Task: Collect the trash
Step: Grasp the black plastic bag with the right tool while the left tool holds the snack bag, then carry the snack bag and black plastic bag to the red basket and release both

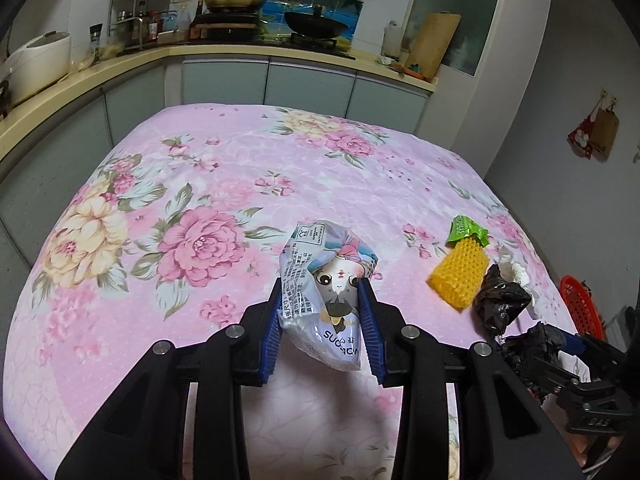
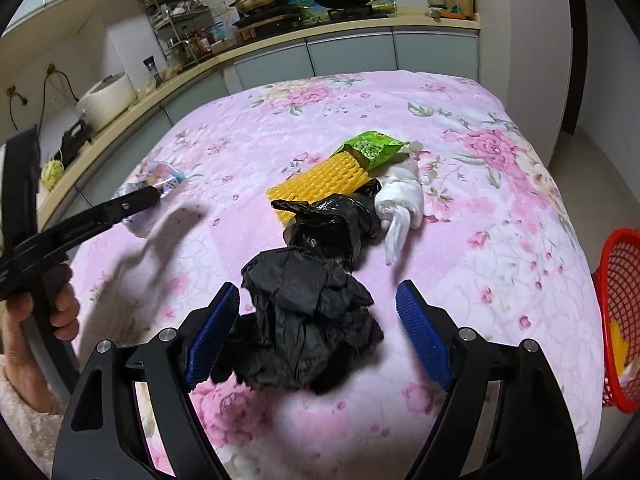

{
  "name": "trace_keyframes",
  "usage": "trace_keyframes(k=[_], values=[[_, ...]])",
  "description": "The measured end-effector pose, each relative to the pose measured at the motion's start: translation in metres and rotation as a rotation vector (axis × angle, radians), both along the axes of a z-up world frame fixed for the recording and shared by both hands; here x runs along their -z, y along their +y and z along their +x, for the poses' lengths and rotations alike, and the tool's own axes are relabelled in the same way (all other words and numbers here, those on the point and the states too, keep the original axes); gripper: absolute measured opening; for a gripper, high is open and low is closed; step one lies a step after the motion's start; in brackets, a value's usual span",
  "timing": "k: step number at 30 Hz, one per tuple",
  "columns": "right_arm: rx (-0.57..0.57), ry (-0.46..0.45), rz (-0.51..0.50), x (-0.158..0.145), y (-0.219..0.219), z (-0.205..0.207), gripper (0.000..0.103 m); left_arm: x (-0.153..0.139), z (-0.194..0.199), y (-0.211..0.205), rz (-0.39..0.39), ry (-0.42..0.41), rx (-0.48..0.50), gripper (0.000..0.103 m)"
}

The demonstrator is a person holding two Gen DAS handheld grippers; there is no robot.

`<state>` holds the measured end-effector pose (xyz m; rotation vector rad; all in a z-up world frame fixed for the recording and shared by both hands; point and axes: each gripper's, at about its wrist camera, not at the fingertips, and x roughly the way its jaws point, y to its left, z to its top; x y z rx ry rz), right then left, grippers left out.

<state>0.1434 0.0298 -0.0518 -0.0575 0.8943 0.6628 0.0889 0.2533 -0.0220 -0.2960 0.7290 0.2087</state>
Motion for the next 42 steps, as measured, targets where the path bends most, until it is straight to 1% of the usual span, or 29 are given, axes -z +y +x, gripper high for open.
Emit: trace_keyframes(k=[4, 5, 6, 7, 8, 9, 12, 16, 23, 32, 42], values=[[0.010, 0.012, -0.013, 0.006, 0.003, 0.004, 0.078, 0.001, -0.003, 0.001, -0.005, 0.000, -0.006, 0.034], [0.012, 0.017, -0.010, 0.006, 0.002, 0.004, 0.076, 0.002, -0.003, 0.001, -0.005, 0.000, -0.008, 0.034], [0.012, 0.026, -0.006, 0.007, 0.001, 0.004, 0.069, 0.002, -0.004, 0.002, -0.006, 0.001, -0.012, 0.034], [0.009, 0.033, -0.005, 0.008, 0.001, 0.004, 0.065, 0.002, -0.004, 0.003, -0.007, 0.002, -0.013, 0.034], [0.005, 0.041, -0.005, 0.008, 0.000, 0.004, 0.058, 0.003, -0.004, 0.003, -0.007, 0.002, -0.016, 0.034], [0.004, 0.045, -0.003, 0.008, -0.001, 0.003, 0.054, 0.002, -0.004, 0.004, -0.008, 0.003, -0.019, 0.034], [0.002, 0.038, 0.006, 0.003, -0.005, -0.001, 0.048, 0.001, -0.005, 0.004, -0.009, 0.001, -0.023, 0.034], [0.006, -0.009, 0.018, -0.010, -0.010, -0.007, 0.046, -0.004, -0.005, 0.001, -0.003, -0.009, -0.023, 0.034], [0.052, -0.066, 0.059, -0.034, -0.030, 0.000, 0.046, -0.019, -0.005, -0.006, 0.017, -0.039, -0.017, 0.034], [0.095, -0.125, 0.146, -0.067, -0.055, 0.008, 0.046, -0.041, -0.003, -0.014, 0.032, -0.081, -0.017, 0.034], [0.137, -0.207, 0.185, -0.093, -0.073, 0.017, 0.046, -0.065, 0.011, -0.033, 0.057, -0.116, 0.013, 0.034]])
